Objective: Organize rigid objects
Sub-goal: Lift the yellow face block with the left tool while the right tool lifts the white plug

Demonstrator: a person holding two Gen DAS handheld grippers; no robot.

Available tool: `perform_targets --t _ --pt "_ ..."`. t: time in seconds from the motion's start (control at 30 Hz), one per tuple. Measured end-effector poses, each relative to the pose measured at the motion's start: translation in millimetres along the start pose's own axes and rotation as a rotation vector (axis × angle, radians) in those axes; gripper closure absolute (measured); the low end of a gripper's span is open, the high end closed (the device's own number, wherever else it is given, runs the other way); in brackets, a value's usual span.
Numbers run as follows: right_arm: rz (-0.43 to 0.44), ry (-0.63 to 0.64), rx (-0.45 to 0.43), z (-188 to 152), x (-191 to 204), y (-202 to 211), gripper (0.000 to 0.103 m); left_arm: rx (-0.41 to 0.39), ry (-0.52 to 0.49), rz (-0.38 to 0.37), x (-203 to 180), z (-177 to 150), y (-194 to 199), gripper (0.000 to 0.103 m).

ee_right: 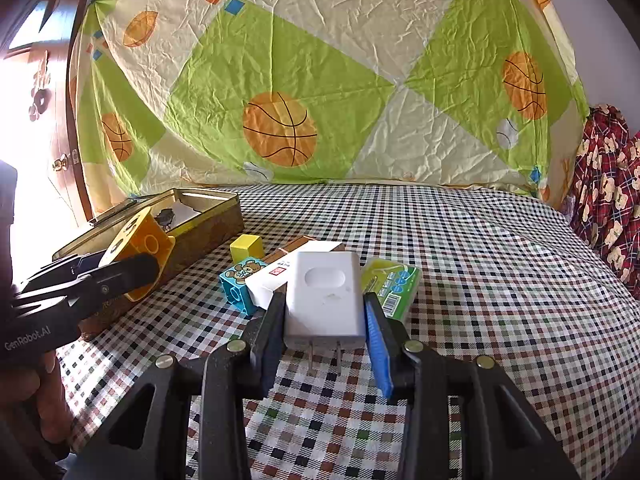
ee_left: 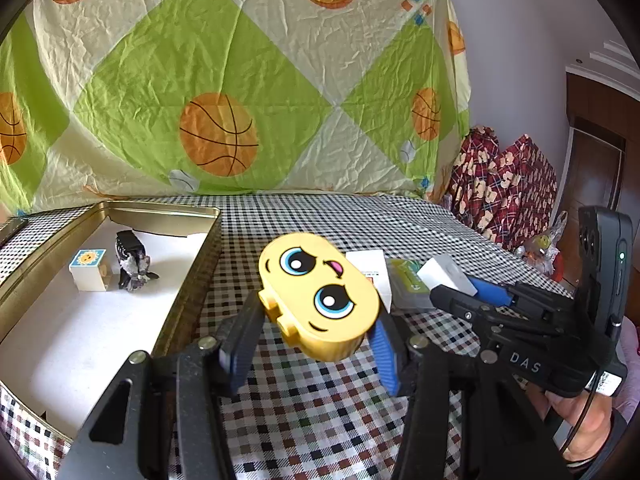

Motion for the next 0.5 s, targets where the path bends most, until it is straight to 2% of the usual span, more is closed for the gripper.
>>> perform_targets --t 0.5 --pt "-0.012 0.021 -0.081 -3 4 13 0.063 -0.069 -0.009 0.006 -1 -4 14 0.053"
Point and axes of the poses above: each gripper's, at about its wrist camera, not at the fingertips, and y roughly against the way its jaws point, x to its left, z to its top, the point moved 2 cm from there along -y, roughly the way its jaws point, and after that the axes turned 10 degrees about z, right-handed, at the moved point
